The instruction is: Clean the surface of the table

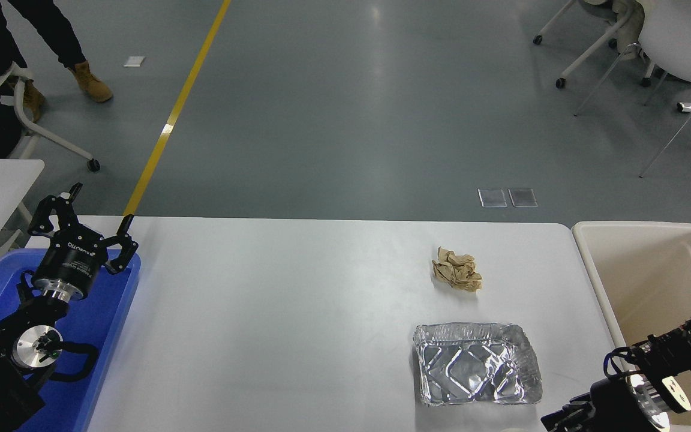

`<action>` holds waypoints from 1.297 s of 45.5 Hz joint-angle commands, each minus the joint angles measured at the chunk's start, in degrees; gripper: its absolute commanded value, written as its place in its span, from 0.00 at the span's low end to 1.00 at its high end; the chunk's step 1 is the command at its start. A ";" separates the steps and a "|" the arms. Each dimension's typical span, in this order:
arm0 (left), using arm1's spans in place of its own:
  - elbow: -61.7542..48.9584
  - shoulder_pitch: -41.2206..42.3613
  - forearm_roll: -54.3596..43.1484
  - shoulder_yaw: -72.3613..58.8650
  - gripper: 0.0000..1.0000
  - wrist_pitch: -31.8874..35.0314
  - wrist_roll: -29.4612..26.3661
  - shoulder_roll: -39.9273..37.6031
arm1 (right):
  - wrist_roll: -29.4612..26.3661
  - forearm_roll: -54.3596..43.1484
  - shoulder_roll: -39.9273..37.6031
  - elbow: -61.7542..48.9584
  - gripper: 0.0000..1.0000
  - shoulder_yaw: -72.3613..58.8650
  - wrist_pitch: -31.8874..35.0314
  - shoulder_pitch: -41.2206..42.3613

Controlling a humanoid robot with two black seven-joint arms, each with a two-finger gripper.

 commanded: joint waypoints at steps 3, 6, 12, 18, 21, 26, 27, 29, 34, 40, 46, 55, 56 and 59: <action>-0.01 0.00 0.00 0.00 1.00 0.00 0.00 0.00 | 0.00 -0.02 0.60 -1.17 0.98 1.33 -0.02 -2.04; -0.01 0.00 0.00 0.00 1.00 0.00 0.00 0.00 | 0.00 -0.02 0.69 -1.26 0.98 1.33 0.06 -2.48; -0.01 0.00 0.00 0.00 1.00 0.00 0.00 0.00 | 0.00 -0.02 0.77 -1.52 0.98 1.68 -0.02 -3.01; -0.01 0.00 0.00 0.00 1.00 0.00 0.00 0.00 | 0.09 -0.10 0.95 -1.52 0.97 1.77 0.06 -3.09; -0.01 0.00 0.00 0.00 1.00 0.00 0.00 0.00 | 0.09 -0.02 1.12 -1.52 0.96 1.77 0.06 -3.01; -0.01 0.00 0.00 0.00 1.00 0.00 0.00 0.00 | 0.09 -0.10 1.21 -1.52 0.96 1.77 0.06 -3.01; 0.07 0.00 0.00 0.00 1.00 0.00 0.00 0.00 | 0.09 -0.10 1.21 -1.52 0.96 1.77 -0.02 -3.01; -0.01 0.00 0.00 0.00 1.00 0.00 0.00 0.00 | 0.09 -0.10 1.30 -1.52 0.95 1.69 0.06 -3.01; -0.01 0.00 0.00 0.00 1.00 0.00 0.00 0.00 | 0.18 -0.10 1.56 -1.52 0.92 1.77 -0.02 -3.01; -0.01 0.00 0.00 0.00 1.00 0.00 0.00 0.00 | 0.18 -0.10 1.56 -1.61 0.91 1.77 0.06 -2.92; -0.01 0.00 0.00 0.00 1.00 0.00 0.00 0.00 | 0.18 -0.10 1.65 -1.87 0.86 1.95 -0.02 -3.01; -0.01 0.00 0.00 0.00 1.00 0.00 0.00 0.00 | 0.27 -0.28 2.53 -3.28 0.68 2.48 -0.02 -3.01; -0.01 0.00 0.00 0.00 1.00 0.00 0.00 0.00 | 0.27 -0.54 2.44 -3.28 0.63 2.56 -0.02 -2.92; -0.01 0.00 0.00 0.00 1.00 0.00 0.00 0.00 | 0.27 -2.03 2.53 -3.37 0.48 2.56 -0.02 -2.92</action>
